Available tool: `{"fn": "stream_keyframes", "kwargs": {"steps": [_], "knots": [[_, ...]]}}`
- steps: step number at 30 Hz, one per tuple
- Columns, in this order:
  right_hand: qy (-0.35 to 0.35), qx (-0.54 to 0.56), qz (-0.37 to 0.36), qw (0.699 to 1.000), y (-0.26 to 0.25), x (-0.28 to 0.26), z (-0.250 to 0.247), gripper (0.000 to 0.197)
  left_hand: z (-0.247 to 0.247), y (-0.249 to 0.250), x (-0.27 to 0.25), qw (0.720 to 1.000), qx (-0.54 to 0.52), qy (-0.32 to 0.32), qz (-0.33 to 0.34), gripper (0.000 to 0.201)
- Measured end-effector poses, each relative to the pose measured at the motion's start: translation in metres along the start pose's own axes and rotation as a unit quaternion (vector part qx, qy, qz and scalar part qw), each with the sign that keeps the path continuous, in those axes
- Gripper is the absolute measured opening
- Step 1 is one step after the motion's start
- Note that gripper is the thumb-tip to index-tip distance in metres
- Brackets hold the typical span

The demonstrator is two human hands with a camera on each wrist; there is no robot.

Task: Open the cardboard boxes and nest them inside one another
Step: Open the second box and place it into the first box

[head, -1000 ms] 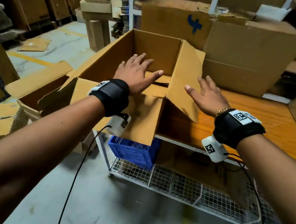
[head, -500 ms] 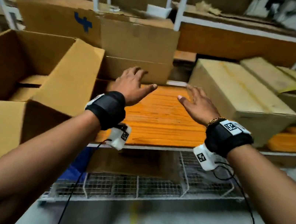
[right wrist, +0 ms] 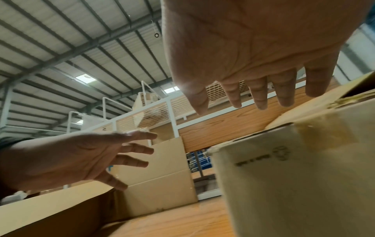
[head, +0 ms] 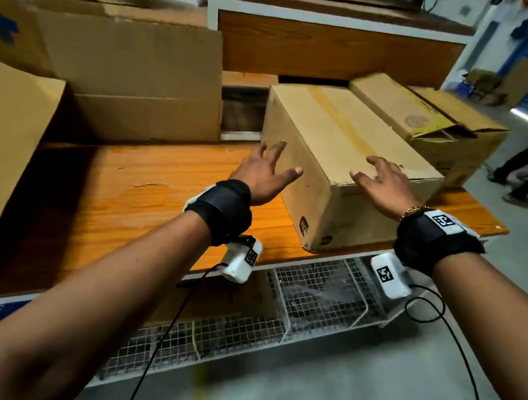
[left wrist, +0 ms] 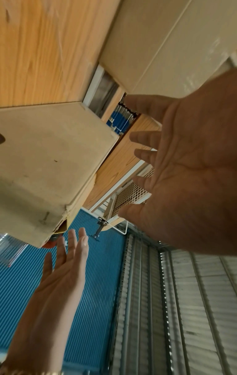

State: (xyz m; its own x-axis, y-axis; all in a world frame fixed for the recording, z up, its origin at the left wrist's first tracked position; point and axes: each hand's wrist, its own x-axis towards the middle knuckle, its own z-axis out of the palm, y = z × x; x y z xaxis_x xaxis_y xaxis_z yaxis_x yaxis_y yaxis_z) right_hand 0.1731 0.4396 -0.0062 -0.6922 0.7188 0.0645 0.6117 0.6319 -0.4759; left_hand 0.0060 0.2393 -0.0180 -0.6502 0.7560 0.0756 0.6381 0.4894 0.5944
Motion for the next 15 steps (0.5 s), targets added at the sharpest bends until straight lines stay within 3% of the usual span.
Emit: {"fn": "stream_keyframes", "kwargs": {"steps": [9,15], "knots": [[0.031,-0.014,0.074,0.997,0.074,0.082,-0.015,0.07,0.047,0.021,0.067,0.995,-0.023,-0.097,-0.009,0.074],[0.055,0.017,0.117,0.991,0.115,0.105,-0.035,0.067,0.077,0.044,0.086,0.994,-0.027,-0.106,-0.027,0.081]]}}
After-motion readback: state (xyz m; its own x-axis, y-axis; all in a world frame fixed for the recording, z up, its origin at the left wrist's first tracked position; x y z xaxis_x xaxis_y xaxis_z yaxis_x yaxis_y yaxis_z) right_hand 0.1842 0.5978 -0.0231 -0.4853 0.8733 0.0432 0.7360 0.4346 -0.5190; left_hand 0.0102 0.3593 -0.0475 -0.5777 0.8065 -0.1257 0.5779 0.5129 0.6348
